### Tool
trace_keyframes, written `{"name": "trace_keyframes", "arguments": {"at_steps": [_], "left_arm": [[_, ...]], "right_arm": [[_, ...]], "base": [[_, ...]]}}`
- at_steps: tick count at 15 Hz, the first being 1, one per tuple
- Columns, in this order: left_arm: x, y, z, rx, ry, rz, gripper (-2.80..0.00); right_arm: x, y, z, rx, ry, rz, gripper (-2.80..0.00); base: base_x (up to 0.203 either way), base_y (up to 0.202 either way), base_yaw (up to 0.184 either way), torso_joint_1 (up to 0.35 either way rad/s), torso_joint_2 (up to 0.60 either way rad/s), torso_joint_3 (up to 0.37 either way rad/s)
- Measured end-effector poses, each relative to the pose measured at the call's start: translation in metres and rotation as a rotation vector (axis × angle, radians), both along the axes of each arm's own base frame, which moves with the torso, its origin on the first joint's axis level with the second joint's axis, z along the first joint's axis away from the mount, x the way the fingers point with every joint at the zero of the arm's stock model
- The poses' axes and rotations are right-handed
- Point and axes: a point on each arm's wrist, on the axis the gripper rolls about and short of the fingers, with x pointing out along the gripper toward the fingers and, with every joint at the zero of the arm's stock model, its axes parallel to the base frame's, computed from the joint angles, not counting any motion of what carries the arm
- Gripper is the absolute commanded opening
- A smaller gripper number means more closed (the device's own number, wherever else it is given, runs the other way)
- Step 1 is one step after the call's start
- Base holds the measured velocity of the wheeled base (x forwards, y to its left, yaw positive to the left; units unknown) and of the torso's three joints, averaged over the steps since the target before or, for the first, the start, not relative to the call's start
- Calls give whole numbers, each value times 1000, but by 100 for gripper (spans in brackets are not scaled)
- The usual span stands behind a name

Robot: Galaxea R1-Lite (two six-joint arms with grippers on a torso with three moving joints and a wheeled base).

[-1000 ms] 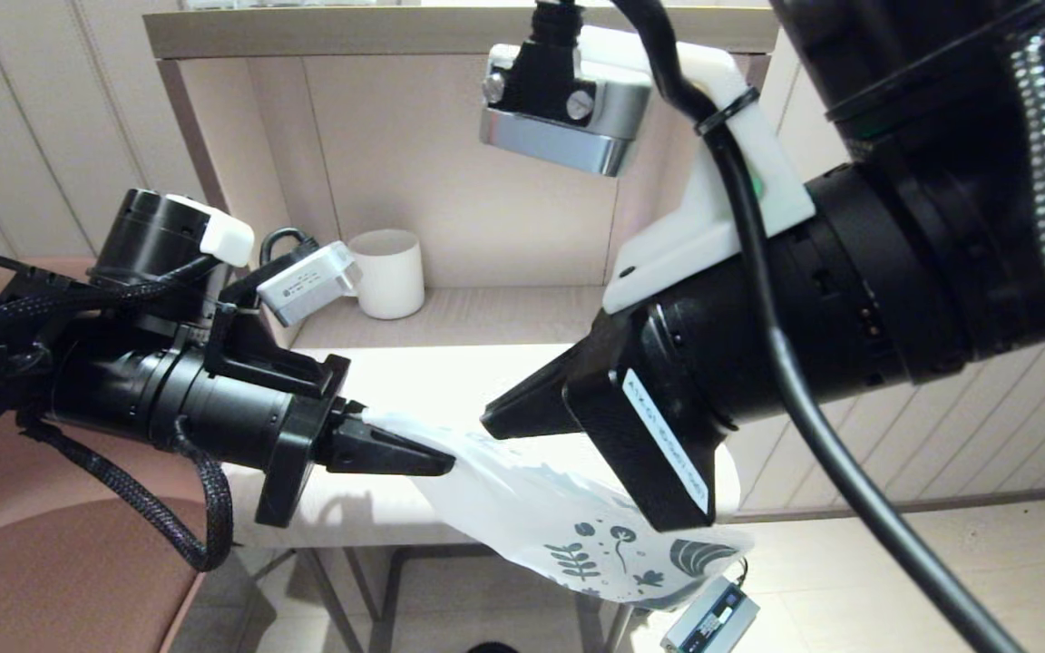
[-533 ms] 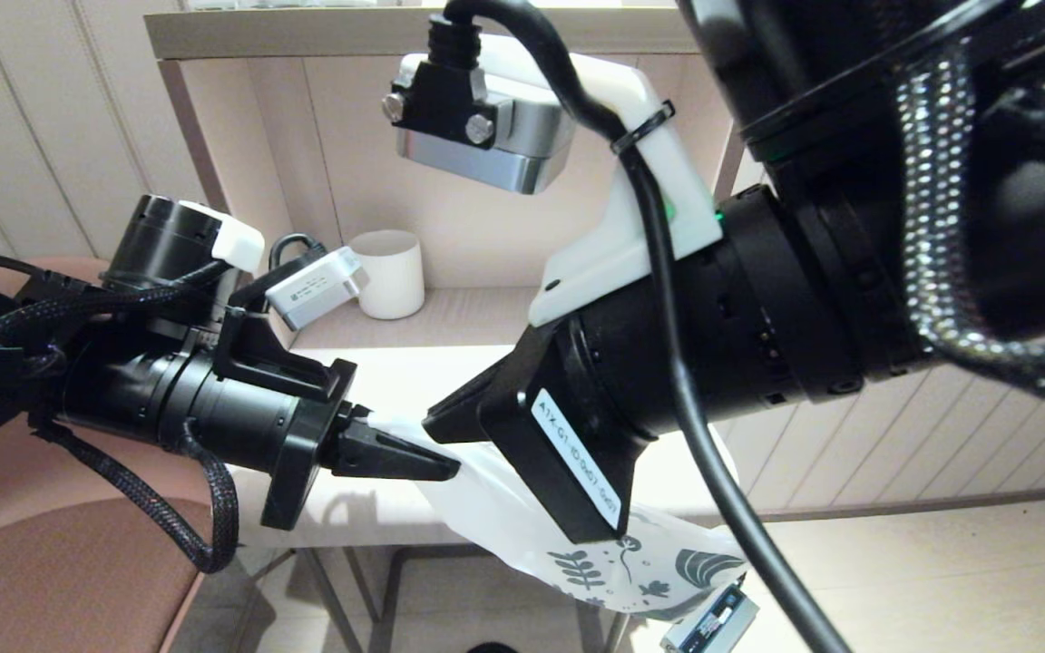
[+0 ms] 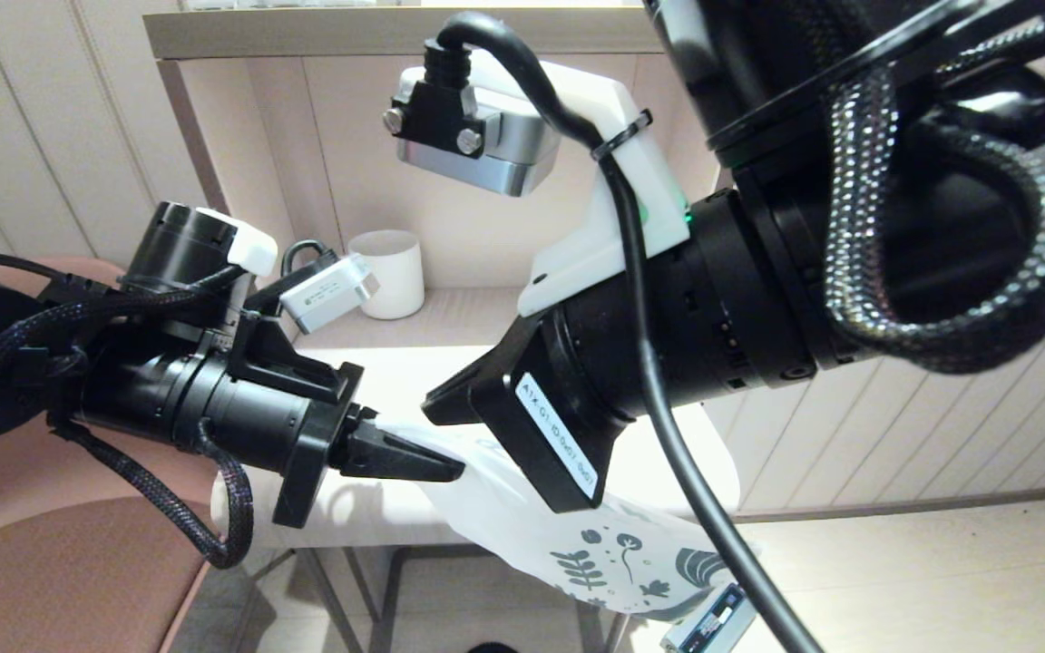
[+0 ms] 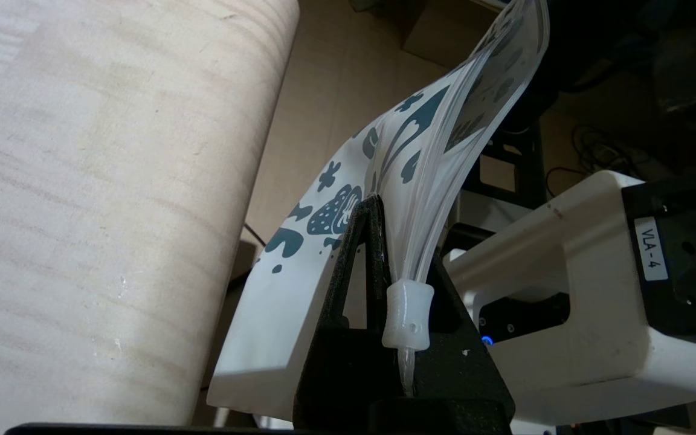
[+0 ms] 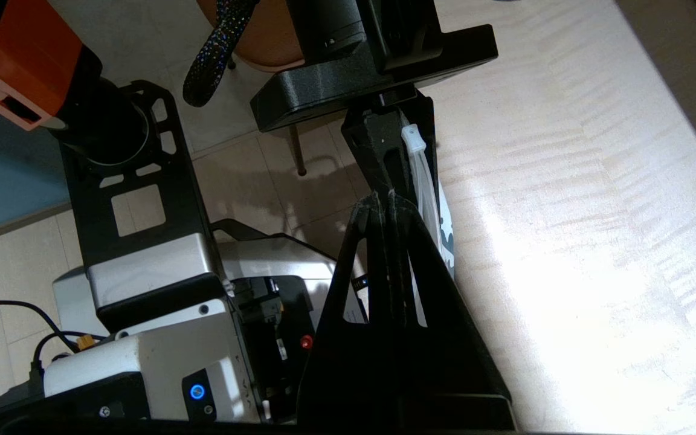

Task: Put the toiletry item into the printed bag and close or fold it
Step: Close the strorage bag and place it on the desk

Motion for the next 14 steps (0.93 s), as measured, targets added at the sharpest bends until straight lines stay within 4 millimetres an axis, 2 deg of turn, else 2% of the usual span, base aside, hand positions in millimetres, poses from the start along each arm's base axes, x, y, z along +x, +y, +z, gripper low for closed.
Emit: {"name": "trace_keyframes", "arguments": {"at_steps": [5,6,7,8,14], "left_arm": [[0,0,0,1,2,-1,-280],[1,0,-1,1,1,0,-280],[1,0,-1,1,2,0,-280],[1,0,-1,2,2,0,-280],[1,0,-1,2,2,0,-280]], "right_arm": [[3,5,-5,-12,9,6,-280],[3,6,-5,-14,10,5,0],[3,6,-6,-19,8,5,0],[4,7,-7,-19,8,6,-280],[11,19,-14,-13,-2,15,-280]], "base": [[0,0,0,0,0,0],[0,0,0,0,0,0],[0,0,0,0,0,0],[0,0,0,0,0,0],[0,0,0,0,0,0]]}}
